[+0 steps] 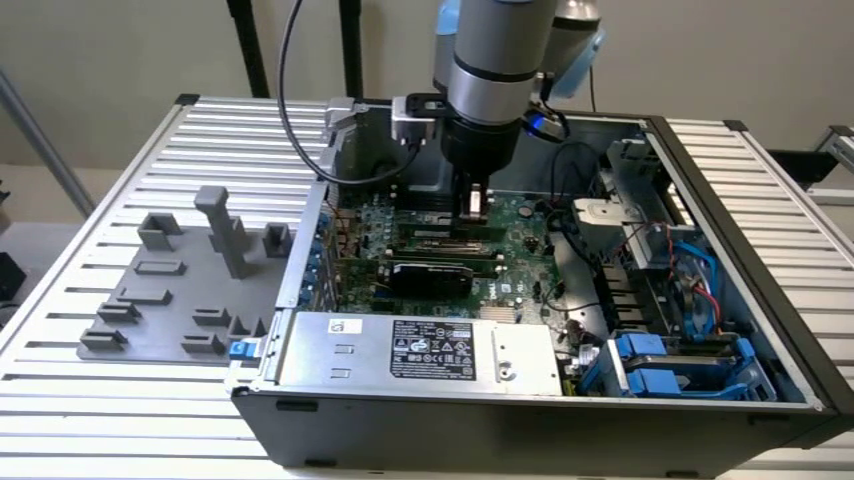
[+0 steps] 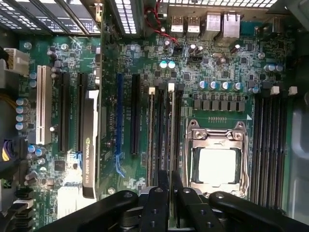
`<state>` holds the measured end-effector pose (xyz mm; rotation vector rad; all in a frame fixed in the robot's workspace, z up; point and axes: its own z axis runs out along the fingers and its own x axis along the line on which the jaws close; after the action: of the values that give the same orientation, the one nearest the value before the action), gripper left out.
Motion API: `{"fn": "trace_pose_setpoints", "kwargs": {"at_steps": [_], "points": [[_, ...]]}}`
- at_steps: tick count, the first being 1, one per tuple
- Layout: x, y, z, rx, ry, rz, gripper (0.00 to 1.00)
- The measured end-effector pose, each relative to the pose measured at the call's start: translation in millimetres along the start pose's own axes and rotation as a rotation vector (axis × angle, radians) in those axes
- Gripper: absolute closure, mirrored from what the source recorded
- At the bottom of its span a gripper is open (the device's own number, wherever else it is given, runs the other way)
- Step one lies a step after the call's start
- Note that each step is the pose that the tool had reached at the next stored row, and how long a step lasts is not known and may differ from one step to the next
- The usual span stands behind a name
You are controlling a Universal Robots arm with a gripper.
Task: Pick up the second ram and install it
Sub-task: 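Insert the second ram into the second slot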
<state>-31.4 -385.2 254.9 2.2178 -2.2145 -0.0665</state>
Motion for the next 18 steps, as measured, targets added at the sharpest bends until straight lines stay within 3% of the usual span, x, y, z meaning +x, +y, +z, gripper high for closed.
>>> {"fn": "trace_pose_setpoints", "kwargs": {"at_steps": [18], "points": [[0.4, 1.2, 20.8, -0.0054, -0.0004, 0.007, 1.00]]}}
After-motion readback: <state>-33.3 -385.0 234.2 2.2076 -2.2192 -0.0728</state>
